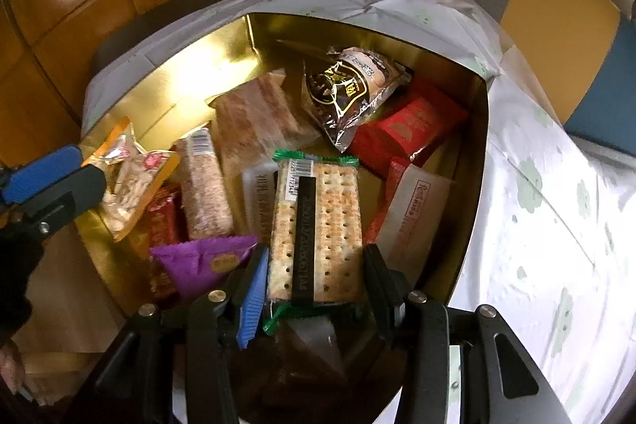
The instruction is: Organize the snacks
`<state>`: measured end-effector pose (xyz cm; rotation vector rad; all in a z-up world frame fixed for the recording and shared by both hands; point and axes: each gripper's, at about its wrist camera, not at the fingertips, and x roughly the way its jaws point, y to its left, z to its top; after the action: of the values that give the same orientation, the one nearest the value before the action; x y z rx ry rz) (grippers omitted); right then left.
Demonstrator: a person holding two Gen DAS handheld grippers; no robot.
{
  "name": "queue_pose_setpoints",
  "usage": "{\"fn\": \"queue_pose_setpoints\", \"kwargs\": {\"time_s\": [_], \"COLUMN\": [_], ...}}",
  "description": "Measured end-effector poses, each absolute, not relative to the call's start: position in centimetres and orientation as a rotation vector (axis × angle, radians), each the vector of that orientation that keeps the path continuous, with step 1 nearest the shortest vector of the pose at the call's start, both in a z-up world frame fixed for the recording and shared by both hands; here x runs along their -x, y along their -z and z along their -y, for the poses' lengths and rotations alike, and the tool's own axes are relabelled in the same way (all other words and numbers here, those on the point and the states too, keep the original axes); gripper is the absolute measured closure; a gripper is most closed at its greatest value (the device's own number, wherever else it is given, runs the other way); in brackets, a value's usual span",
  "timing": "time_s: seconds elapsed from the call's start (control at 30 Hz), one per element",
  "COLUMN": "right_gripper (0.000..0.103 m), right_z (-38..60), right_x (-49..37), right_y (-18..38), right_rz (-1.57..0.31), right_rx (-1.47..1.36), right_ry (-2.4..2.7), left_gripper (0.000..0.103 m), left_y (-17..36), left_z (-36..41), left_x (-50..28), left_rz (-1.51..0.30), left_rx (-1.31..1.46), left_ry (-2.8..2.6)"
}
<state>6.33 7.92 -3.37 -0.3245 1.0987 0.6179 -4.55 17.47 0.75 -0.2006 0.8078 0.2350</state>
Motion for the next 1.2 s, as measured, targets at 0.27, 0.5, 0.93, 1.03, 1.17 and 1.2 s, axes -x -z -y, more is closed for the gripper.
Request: {"fn": "queue_pose_setpoints", "kwargs": {"time_s": [0.27, 0.5, 0.93, 1.03, 1.17, 1.2], "right_gripper": [0.043, 0.041, 0.026, 0.023, 0.022, 0.023], "right_z": [-6.2, -4.5, 0.1, 0.8, 1.1, 1.3], "right_x": [-4.9, -3.1, 1.2, 1.9, 2.0, 2.1], "right_y": [1.6, -0.2, -2.2, -2.1, -1.8, -1.8], "right_rz": [-1.042, -0.963, -0.837, -0.831, -0.845, -0.844], "right_rx": [0.238, 0.180, 0.078, 0.071, 0.064, 0.059], "right_ry": [-0.577, -0.494, -0.294, -0.265, -0.255, -0.252], "left_gripper": [0.062, 0.061, 0.060, 0.052, 0.040, 0.040], "left_y": [-1.2, -1.3, -2.1, -2.3, -3.0, -3.1], "left_z": [-16.9, -16.2, -13.6, -12.9, -12.1, -12.1], "left_x": [4.9, 5.0, 6.0, 6.0, 6.3, 6.3], "left_rz": [-0.796, -0.793, -0.753, -0.752, -0.724, -0.720], "left_rx": [0.193, 0.188, 0.134, 0.111, 0.087, 0.091], "left_ry": [-0.227, -0.220, -0.230, -0.231, -0.211, -0.206]}}
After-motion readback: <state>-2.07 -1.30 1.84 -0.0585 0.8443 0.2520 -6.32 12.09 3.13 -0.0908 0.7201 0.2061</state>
